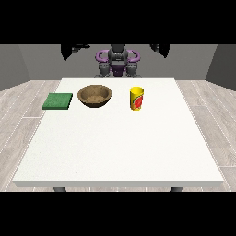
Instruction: Pick the cup and pour the ball into the bowl, then pick the bowl and place it on the pad
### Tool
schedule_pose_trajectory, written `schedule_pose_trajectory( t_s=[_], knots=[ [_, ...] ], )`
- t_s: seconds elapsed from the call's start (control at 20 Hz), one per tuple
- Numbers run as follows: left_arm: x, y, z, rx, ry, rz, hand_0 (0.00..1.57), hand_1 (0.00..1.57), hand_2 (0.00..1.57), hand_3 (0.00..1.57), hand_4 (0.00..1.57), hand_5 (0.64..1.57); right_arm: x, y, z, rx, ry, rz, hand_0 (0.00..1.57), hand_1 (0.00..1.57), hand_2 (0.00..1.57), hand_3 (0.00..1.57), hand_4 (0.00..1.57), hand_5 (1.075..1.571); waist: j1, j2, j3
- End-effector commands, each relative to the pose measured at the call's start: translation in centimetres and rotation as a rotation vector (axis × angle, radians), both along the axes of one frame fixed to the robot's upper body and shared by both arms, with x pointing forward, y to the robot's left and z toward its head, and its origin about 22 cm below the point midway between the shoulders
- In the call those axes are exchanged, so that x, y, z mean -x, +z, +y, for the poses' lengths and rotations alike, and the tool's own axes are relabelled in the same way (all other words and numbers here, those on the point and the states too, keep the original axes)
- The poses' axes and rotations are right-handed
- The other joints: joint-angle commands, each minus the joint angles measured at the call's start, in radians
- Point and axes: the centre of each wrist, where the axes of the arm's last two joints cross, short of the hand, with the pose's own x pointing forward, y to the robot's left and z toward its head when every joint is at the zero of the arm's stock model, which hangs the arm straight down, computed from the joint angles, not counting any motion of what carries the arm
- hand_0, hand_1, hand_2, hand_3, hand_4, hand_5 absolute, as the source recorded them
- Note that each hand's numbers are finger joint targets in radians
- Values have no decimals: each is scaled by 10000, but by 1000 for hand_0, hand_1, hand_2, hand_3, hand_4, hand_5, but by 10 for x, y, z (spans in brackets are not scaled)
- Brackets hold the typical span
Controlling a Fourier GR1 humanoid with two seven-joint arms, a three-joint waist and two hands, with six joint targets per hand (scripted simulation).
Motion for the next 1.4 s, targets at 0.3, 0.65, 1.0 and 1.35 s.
schedule_pose_trajectory(
  t_s=[0.3,0.65,1.0,1.35],
  knots=[
    [-35,12,-30,-198,-267,-1721,0,0,0,0,0,1407,-31,0,0,-281,210,-1403,0,0,0,0,0,1570,-53,1806,-3],
    [-64,-9,-19,-212,51,-2308,0,0,0,0,0,1390,-52,4,15,-157,607,-2182,0,0,0,0,0,1569,-361,2998,-8],
    [-99,-6,-48,-269,312,-3050,0,0,0,0,0,1383,-84,31,35,-197,662,-3025,0,0,0,0,0,1570,-563,3828,-6],
    [-110,-32,-28,-433,933,-2529,0,0,0,0,0,1379,-85,26,10,-272,1089,-2965,0,0,0,0,0,1570,-1093,3750,-7]
  ],
)
